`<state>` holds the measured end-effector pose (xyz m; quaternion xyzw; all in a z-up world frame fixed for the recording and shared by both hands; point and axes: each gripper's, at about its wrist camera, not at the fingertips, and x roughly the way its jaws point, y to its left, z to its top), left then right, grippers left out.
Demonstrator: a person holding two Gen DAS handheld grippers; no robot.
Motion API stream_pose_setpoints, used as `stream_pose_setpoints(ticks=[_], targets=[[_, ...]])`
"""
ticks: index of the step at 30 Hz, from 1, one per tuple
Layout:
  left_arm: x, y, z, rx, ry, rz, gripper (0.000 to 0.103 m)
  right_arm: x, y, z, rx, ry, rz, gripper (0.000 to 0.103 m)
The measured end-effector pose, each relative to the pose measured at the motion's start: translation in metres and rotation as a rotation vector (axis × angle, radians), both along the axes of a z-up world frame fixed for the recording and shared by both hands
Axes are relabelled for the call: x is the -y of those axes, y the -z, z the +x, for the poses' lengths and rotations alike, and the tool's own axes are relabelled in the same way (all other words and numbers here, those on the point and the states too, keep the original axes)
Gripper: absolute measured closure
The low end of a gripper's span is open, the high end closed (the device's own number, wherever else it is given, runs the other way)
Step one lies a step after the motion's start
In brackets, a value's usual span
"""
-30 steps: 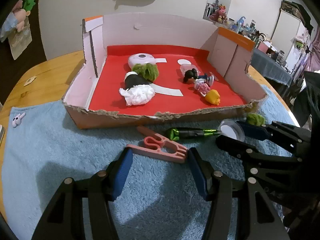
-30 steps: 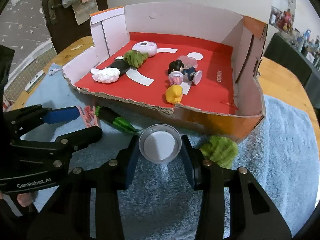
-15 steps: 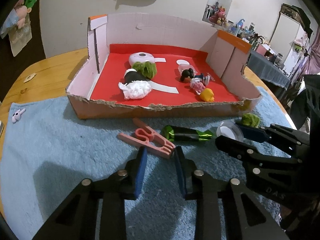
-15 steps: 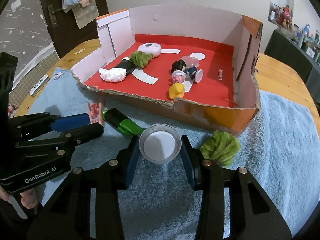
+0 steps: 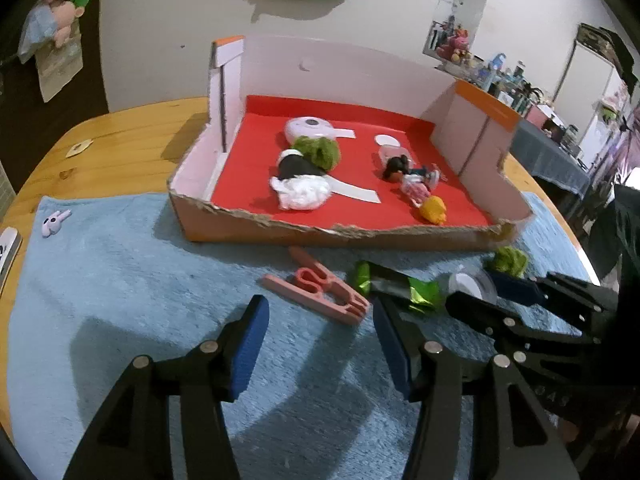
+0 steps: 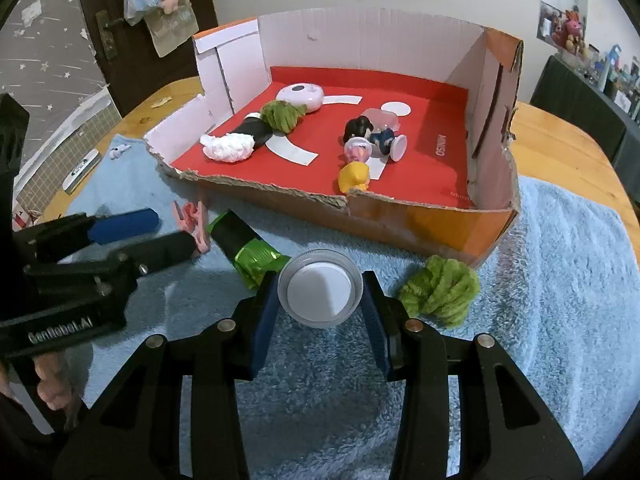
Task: Organize objects
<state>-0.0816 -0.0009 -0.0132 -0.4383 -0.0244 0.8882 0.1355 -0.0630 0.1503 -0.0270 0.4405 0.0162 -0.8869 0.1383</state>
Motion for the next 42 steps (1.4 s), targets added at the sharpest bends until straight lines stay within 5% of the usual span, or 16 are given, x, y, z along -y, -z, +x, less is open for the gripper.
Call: stream_pose_setpoints(ticks=[10,12,16,23,31,42], targets=[[-0.002,0.002,-0.016,-0.002,0.081,-0.031,0.045,-0.003,0.002,-0.003,0.008,0.007,0.002,0.064],[-0.007,0.002,-0.014,-0.007,0.118,-0.028,0.034,-0.003,0.002,-0.003,0.009,0.008,0.001,0.064],[-0.017,0.009,-0.01,-0.005,0.143,-0.059,0.03,-0.003,0.002,-0.004,0.008,0.008,0.005,0.064],[-0.012,0.011,-0.012,-0.007,0.119,-0.076,0.043,0.0,0.004,-0.003,0.002,-0.002,0.028,0.063],[-0.015,0.013,-0.01,-0.027,0.13,-0.114,0.04,0.006,0.005,-0.001,-0.003,-0.017,0.026,0.05],[-0.012,0.012,-0.006,-0.036,0.108,-0.11,0.061,0.004,0.004,0.0,-0.012,0.004,0.044,0.064]])
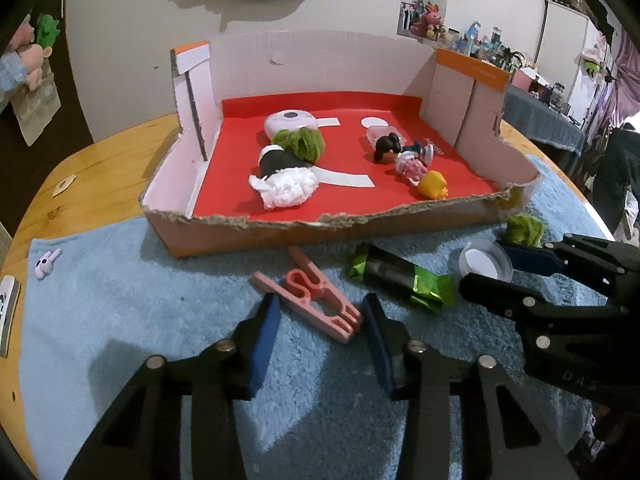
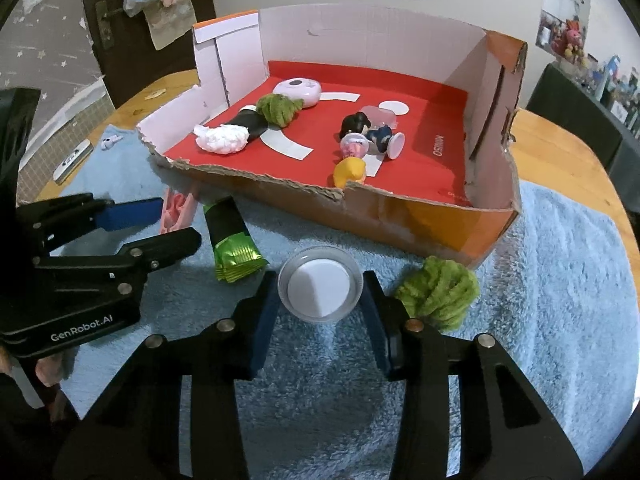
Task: Organize objects
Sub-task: 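Grasp the pink clothespin with the left tool while the right tool holds the lid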
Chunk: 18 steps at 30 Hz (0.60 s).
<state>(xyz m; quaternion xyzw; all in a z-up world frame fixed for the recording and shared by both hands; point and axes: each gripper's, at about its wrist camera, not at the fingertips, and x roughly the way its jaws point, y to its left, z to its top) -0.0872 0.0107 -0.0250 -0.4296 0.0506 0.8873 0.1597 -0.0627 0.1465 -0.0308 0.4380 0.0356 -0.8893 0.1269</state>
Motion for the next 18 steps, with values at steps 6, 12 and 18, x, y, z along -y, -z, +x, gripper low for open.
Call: stream_pose_setpoints(ticks=[6,12,18], targets=[[0.008,-0.002,0.003,0.006,-0.021,0.027,0.072,0.004,-0.002,0.005,-0.007,-0.006,-0.011,0.064],[0.014,-0.004,0.006,0.007,-0.061,0.032,0.082,0.005,-0.007,0.011,-0.018,-0.006,-0.019,0.064],[0.021,-0.004,0.011,0.016,-0.087,0.047,0.086,0.007,-0.01,0.015,-0.024,-0.016,-0.026,0.064]])
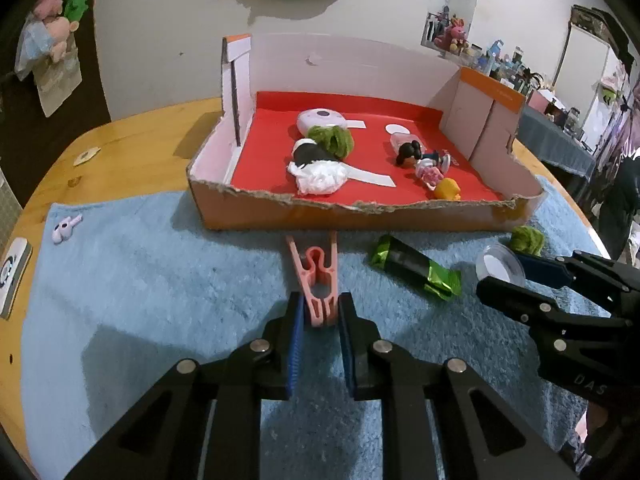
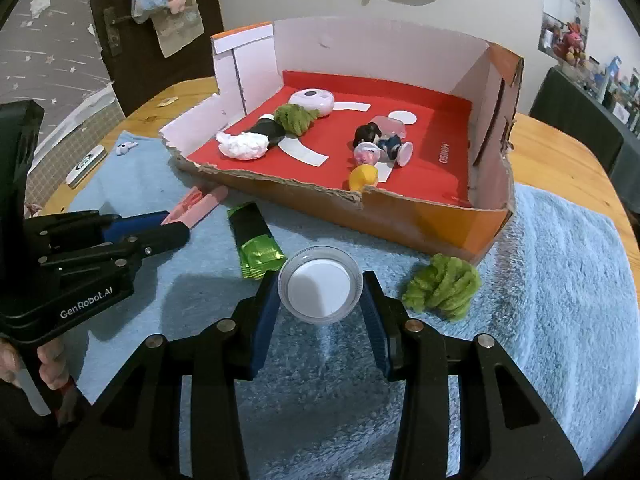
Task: Organize objects
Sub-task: 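Grasp the pink clothespin with the left tool while the right tool holds the lid, then carry the clothespin and lid with both tools into the cardboard box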
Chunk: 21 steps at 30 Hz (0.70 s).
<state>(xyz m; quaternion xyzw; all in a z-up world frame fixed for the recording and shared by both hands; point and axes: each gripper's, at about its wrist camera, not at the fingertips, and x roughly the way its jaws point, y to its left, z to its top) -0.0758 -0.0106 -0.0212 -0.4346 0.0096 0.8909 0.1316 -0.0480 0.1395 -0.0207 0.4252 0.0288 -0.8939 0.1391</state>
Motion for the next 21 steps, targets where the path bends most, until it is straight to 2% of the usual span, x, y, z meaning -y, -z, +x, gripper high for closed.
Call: stream_pose_setpoints(ticks=[21], targets=[[0.013,-0.017,0.034,-0.042,-0.022,0.04,0.086,0.01,-0.018,0.015,-0.04,-0.026,-0.021,0.064]])
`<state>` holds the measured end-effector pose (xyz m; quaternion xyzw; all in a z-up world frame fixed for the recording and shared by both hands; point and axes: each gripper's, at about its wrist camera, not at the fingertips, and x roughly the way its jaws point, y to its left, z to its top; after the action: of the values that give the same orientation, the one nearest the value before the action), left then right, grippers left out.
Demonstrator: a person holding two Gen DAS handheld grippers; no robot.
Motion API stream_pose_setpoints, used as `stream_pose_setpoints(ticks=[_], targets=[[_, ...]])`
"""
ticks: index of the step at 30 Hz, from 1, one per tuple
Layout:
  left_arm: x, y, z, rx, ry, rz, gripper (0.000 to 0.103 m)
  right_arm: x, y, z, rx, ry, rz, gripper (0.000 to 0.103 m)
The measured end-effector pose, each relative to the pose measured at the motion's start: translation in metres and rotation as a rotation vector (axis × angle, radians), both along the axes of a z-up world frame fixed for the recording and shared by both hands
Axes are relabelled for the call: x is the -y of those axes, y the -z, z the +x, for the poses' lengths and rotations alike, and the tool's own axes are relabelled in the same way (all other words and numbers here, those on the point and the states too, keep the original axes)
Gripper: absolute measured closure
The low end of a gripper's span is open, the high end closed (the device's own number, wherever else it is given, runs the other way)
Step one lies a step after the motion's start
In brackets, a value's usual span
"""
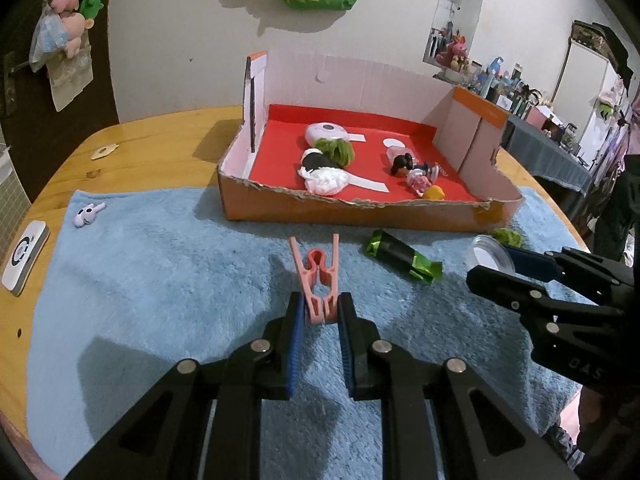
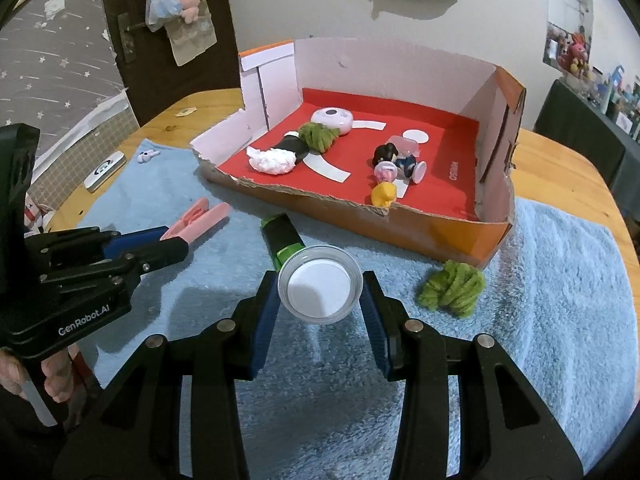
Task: Organize objects
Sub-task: 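Carry the clothespin and lid with both tools into the cardboard box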
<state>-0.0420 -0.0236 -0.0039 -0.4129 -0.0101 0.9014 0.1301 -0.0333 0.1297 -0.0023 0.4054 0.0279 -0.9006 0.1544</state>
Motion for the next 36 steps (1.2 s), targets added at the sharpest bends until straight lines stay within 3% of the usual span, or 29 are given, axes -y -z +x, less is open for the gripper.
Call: stream_pose_setpoints(ticks=[18,36], targets=[[-0.001,-0.036,0.018,-0.08,0.031,0.044,0.086,0.002,-0.015,0.003,-0.024,-0.016,-0.022,0.064],[-0.017,-0.051,-0.029,-0.093,0.07,0.055,0.086,-0.008,-0.035,-0.033,-0.033,-0.006,-0.057,0.064]])
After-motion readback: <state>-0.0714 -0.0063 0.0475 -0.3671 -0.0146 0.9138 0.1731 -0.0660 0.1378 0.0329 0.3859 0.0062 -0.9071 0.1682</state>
